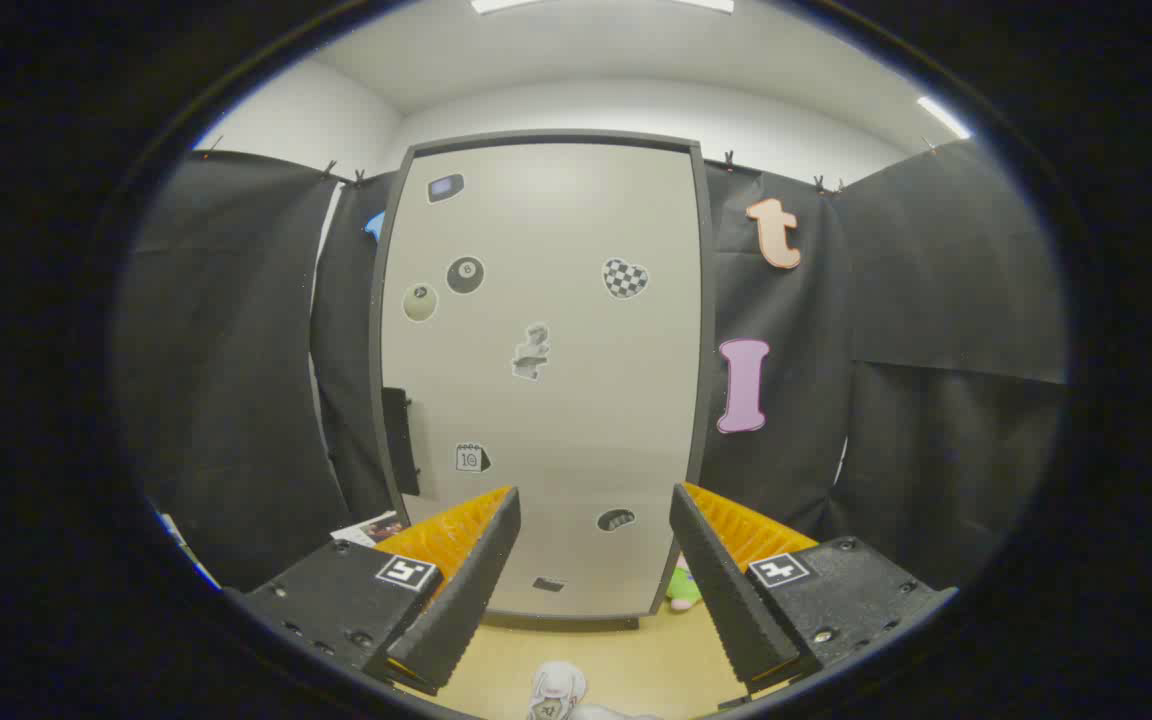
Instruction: Open the shoe cabinet door, grab the shoes and put them into the shoe cabinet, then close the shoe cabinet door.
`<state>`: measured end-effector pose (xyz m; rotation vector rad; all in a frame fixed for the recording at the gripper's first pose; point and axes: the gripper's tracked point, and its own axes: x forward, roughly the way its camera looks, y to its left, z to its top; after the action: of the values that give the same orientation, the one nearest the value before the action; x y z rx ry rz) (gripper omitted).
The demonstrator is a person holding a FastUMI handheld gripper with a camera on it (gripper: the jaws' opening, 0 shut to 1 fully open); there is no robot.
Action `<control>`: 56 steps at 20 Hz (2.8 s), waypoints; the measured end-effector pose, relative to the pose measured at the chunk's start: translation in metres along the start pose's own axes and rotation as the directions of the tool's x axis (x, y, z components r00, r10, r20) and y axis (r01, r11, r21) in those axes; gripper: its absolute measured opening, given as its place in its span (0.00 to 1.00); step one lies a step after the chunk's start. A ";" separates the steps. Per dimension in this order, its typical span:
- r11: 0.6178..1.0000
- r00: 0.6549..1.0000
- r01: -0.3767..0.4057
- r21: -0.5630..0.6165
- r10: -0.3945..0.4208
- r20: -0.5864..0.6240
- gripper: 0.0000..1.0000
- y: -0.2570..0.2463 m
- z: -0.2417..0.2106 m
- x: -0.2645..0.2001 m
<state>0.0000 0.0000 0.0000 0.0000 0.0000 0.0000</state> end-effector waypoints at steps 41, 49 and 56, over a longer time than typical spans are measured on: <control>0.986 0.983 -0.162 0.037 0.165 -0.080 0.76 0.215 -0.039 0.181; 0.988 0.984 -0.143 0.061 0.148 -0.098 0.33 0.212 -0.040 0.178; 0.969 0.966 -0.238 0.066 0.243 -0.093 0.26 0.208 -0.041 0.145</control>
<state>0.1449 0.2078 -0.0413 0.0543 0.1009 0.2432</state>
